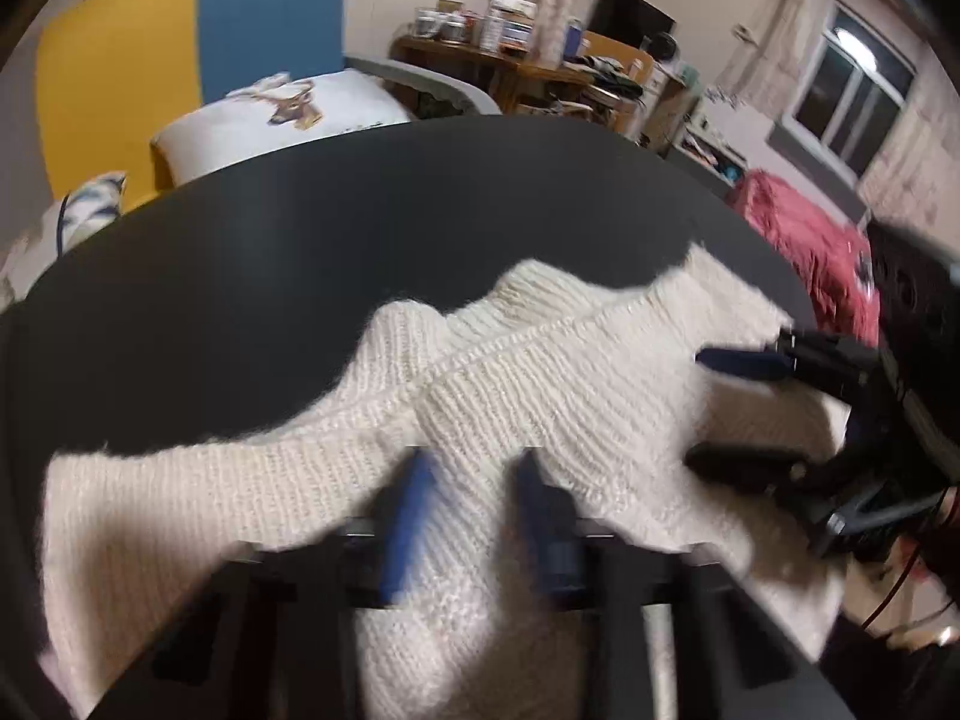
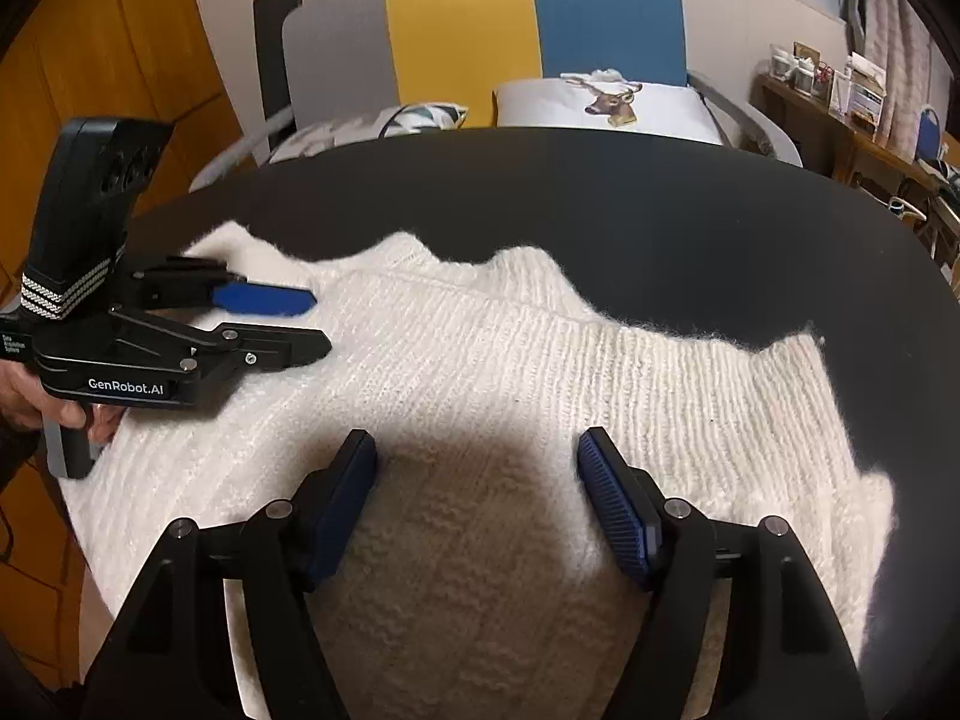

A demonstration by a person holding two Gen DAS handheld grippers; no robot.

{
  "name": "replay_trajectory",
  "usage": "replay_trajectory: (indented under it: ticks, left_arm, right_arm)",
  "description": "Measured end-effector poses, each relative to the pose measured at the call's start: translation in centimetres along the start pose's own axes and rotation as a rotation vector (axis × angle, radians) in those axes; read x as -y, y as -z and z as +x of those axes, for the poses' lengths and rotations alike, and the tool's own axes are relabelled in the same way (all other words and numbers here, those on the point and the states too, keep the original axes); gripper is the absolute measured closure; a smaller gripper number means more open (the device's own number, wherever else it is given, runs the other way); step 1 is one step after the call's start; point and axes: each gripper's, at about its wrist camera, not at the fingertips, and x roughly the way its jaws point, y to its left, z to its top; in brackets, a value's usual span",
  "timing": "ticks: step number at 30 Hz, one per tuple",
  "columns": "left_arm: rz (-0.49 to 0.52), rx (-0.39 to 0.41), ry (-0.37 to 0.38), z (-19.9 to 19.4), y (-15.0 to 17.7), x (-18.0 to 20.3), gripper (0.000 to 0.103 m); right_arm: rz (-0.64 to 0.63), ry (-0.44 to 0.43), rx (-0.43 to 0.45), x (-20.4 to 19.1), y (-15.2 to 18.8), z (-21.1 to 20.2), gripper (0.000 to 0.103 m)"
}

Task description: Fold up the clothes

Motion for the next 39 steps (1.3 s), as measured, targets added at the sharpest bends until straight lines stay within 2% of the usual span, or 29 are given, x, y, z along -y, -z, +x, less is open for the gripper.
replay_trajectory:
  ticks: [4,7,9,10,11,12,14,20,22,25,27,28,29,30,31,33,39]
  left_arm:
    - [-0.017,-0.024,-0.039,0.6,-1.9,-0.2,0.099]
    - [-0.035,-0.007,-0.087,1.3,-2.7,0.0,0.100]
    - [-0.067,0.001,-0.119,2.4,-2.8,-0.1,0.100]
    - [-0.088,0.014,-0.118,2.3,-2.7,-0.1,0.098]
    - [-0.112,0.029,-0.103,1.9,-2.6,-0.1,0.094]
    - [-0.128,0.040,-0.086,1.4,-2.4,-0.1,0.078]
    - [-0.129,0.057,-0.050,0.0,-1.7,-0.2,0.076]
    - [-0.016,0.019,-0.056,-3.5,1.4,0.2,0.069]
    - [0.020,0.003,-0.061,-3.8,2.0,0.5,0.059]
    - [0.063,-0.016,-0.095,-2.9,2.1,1.4,0.051]
    - [0.076,-0.016,-0.100,-1.9,2.1,2.0,0.050]
    - [0.081,-0.015,-0.101,-1.4,2.1,2.3,0.055]
    - [0.041,-0.003,-0.085,-1.2,1.9,1.9,0.060]
    - [-0.012,0.013,-0.065,-1.1,1.6,1.4,0.070]
    - [-0.071,0.031,-0.057,-1.0,1.6,0.7,0.078]
    - [-0.156,0.061,-0.044,-1.1,1.6,-0.4,0.079]
    - [-0.254,0.128,-0.003,-3.4,2.4,-2.0,0.072]
  right_arm:
    - [-0.009,0.006,-0.008,-0.2,-1.1,-0.7,0.029]
    - [-0.032,0.063,0.048,-0.1,-1.8,-1.6,0.029]
    - [-0.011,0.070,0.021,0.6,-1.7,-1.1,0.029]
    - [0.003,0.061,0.018,1.0,-1.2,-0.6,0.029]
    - [0.016,0.048,0.027,1.4,-0.6,-0.1,0.025]
    - [0.030,0.035,0.036,1.8,0.1,0.4,0.023]
    - [0.046,0.008,0.055,2.3,0.6,0.1,0.023]
    - [0.038,0.012,0.040,2.1,0.5,-0.5,0.020]
    - [0.046,0.011,0.020,1.9,0.1,-0.7,0.020]
    - [0.079,-0.012,0.006,1.8,-1.0,-1.2,0.019]
    - [0.050,0.007,-0.016,1.2,-1.2,-0.5,0.018]
    - [0.032,0.019,-0.028,0.8,-1.3,-0.1,0.017]
    - [0.013,0.032,-0.041,0.5,-1.4,0.4,0.015]
    - [-0.005,0.044,-0.053,0.1,-1.5,0.8,0.012]
    - [-0.024,0.057,-0.065,-0.2,-1.5,1.2,0.005]
    - [-0.019,0.043,-0.044,0.0,-1.3,1.4,0.002]
    - [0.004,-0.003,0.019,0.9,-0.7,1.6,0.001]
